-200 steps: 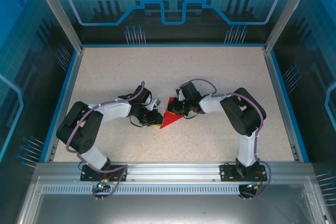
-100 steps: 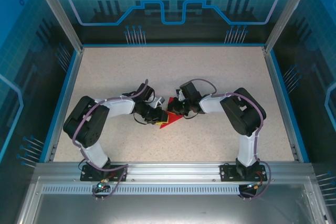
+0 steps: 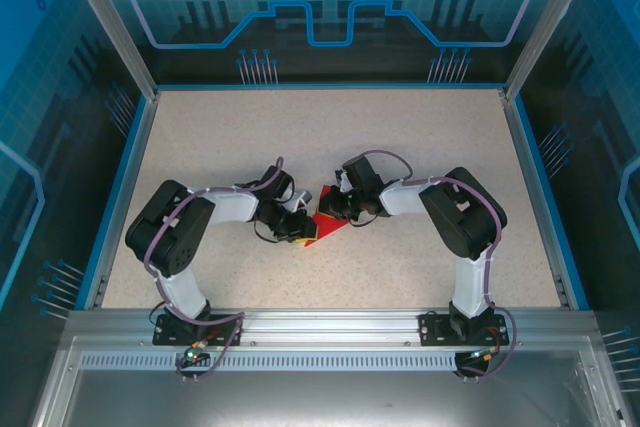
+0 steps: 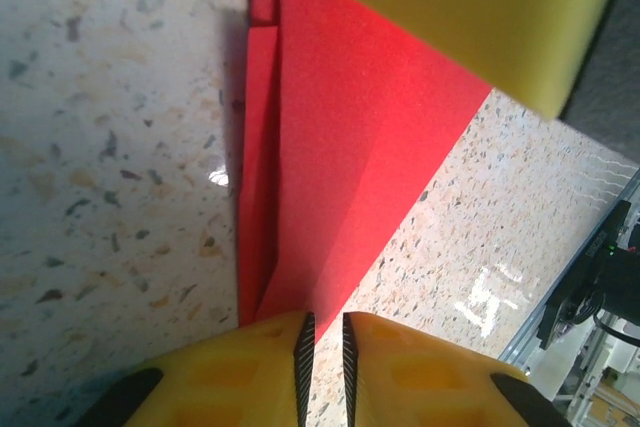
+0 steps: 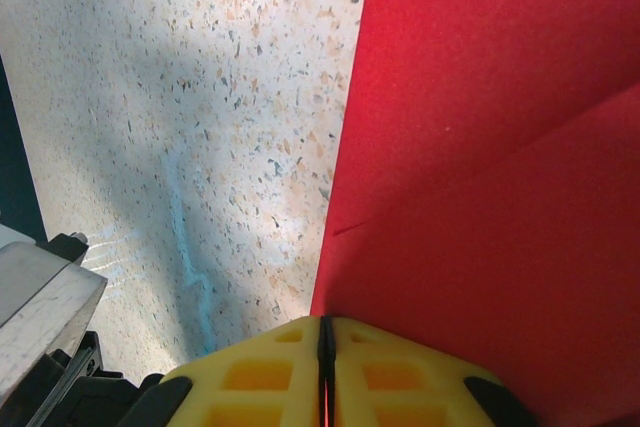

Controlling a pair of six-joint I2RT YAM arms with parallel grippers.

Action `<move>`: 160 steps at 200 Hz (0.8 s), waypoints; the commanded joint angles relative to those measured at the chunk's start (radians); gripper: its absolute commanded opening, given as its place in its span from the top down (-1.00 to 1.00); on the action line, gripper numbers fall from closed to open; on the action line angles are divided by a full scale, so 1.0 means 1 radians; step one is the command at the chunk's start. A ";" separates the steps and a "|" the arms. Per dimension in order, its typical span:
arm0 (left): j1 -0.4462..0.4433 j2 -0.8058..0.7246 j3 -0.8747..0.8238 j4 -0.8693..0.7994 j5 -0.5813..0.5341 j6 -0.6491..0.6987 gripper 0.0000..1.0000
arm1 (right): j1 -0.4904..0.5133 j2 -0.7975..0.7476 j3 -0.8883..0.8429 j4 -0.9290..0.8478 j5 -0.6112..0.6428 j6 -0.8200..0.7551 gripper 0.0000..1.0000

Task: Fold a paper plane with a square sheet of paper (pick it up from the middle)
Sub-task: Fourth fold the wing at the center of the table.

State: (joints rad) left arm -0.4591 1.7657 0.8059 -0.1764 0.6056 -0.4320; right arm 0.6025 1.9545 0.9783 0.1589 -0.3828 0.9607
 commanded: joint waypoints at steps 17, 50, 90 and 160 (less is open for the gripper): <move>-0.009 -0.004 -0.100 -0.133 -0.087 -0.027 0.58 | 0.017 0.066 -0.042 -0.131 0.073 -0.018 0.77; -0.014 -0.044 -0.119 -0.170 -0.108 -0.041 0.58 | 0.016 0.065 -0.037 -0.133 0.072 -0.019 0.77; -0.020 -0.087 -0.124 -0.207 -0.100 -0.034 0.58 | 0.017 0.066 -0.037 -0.135 0.074 -0.018 0.77; -0.032 -0.187 -0.057 -0.250 -0.108 -0.040 0.58 | 0.016 0.066 -0.031 -0.134 0.067 -0.017 0.76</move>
State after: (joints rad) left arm -0.4816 1.6382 0.7296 -0.2817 0.5266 -0.4629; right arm 0.6147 1.9545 0.9787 0.1585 -0.3859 0.9607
